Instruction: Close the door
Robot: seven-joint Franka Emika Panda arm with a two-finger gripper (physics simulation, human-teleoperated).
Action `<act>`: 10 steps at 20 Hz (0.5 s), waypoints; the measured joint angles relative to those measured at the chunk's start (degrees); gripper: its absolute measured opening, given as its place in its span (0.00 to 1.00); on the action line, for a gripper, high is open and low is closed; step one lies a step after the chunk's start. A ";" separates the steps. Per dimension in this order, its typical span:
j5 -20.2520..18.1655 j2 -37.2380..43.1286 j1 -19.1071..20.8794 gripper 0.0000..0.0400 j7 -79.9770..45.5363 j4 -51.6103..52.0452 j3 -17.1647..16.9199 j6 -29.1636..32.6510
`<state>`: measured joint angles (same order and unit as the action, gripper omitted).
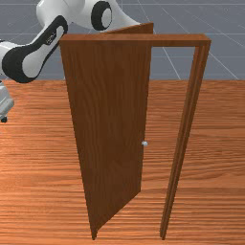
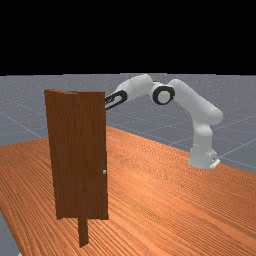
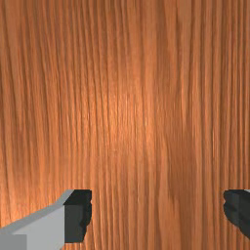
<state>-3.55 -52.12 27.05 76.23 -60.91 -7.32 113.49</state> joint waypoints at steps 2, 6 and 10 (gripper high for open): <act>0.00 0.00 0.00 1.00 0.00 0.00 0.00 0.00; 4.99 13.77 -4.20 1.00 17.39 -24.26 5.76 11.21; 12.57 19.95 -20.93 1.00 -19.67 -34.64 -0.64 14.47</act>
<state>9.02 -32.18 6.12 56.56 -95.56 -7.95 127.96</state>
